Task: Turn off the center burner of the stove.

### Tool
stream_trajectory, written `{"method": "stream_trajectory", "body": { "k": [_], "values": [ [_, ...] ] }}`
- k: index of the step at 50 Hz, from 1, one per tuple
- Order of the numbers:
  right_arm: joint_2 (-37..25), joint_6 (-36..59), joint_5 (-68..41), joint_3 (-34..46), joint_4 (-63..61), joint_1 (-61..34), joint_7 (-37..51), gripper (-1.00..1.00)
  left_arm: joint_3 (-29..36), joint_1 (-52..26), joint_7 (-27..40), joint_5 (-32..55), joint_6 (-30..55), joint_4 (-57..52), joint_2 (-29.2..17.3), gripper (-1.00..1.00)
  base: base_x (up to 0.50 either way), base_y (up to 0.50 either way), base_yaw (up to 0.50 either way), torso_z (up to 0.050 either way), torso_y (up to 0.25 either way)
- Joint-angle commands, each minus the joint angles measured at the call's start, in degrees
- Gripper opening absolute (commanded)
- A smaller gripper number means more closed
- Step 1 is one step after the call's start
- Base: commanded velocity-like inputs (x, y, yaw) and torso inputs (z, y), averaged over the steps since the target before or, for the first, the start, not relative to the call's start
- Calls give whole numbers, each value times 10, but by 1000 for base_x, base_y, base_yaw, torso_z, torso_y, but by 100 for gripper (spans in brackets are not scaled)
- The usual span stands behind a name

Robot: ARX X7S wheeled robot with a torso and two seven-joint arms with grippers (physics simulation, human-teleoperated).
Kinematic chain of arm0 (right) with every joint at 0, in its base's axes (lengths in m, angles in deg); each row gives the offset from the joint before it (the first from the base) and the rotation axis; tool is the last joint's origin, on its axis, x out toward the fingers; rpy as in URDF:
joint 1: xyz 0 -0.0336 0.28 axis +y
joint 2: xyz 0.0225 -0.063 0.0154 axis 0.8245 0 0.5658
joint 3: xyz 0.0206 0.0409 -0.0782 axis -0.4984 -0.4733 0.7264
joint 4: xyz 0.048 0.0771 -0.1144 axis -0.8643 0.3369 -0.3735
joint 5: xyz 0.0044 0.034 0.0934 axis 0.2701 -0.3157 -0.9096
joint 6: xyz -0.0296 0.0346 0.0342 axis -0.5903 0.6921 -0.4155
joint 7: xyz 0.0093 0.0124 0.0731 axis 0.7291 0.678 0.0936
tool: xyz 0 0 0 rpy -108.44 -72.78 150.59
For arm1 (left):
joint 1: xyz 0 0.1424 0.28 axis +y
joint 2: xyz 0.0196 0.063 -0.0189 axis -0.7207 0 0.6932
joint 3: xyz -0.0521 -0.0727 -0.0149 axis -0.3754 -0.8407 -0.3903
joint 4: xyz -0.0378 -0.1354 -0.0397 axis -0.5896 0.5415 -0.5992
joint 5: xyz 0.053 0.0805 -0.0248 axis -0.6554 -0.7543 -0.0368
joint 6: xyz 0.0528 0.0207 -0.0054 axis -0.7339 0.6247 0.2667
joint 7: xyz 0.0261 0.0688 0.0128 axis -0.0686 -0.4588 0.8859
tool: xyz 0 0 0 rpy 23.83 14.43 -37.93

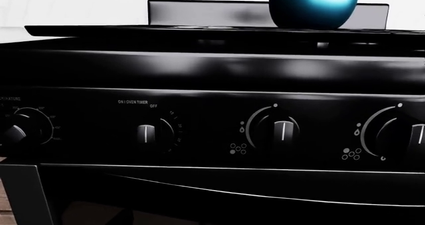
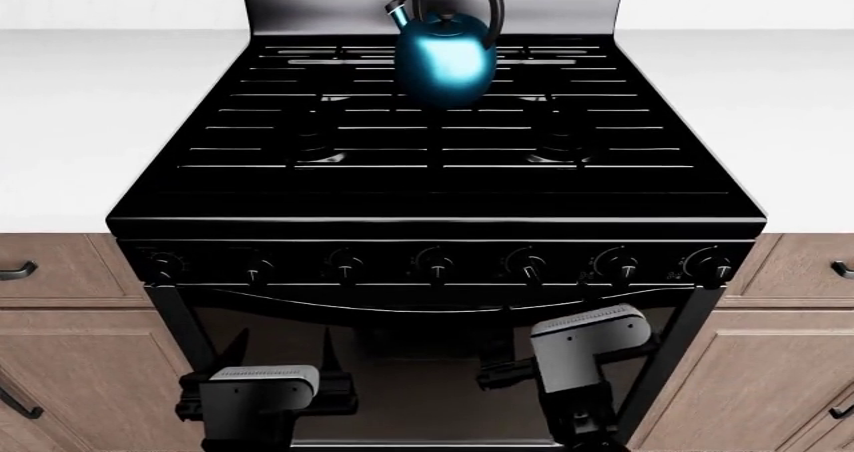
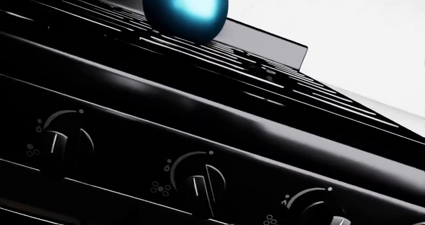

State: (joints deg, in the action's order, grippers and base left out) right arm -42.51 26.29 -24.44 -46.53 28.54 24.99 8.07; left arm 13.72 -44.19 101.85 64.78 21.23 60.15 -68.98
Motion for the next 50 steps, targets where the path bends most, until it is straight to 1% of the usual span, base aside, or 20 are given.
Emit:
{"method": "stream_trajectory", "body": {
  "k": [1,6,15,50],
  "values": [
    [-14,45,25,22,-25,-18,-3,100,2,2,3,4,0,-7,-3,100,0,0,0,0,0],
    [-18,82,53,45,-12,-31,0,100,3,2,5,4,-1,-6,-4,100,0,0,0,0,0],
    [-19,96,68,55,13,-50,2,100,6,-1,7,4,-4,-2,-4,100,0,0,0,0,0],
    [-6,70,59,67,116,-111,-4,100,14,-2,16,10,-6,0,-10,100,0,0,0,0,0]
  ]
}}
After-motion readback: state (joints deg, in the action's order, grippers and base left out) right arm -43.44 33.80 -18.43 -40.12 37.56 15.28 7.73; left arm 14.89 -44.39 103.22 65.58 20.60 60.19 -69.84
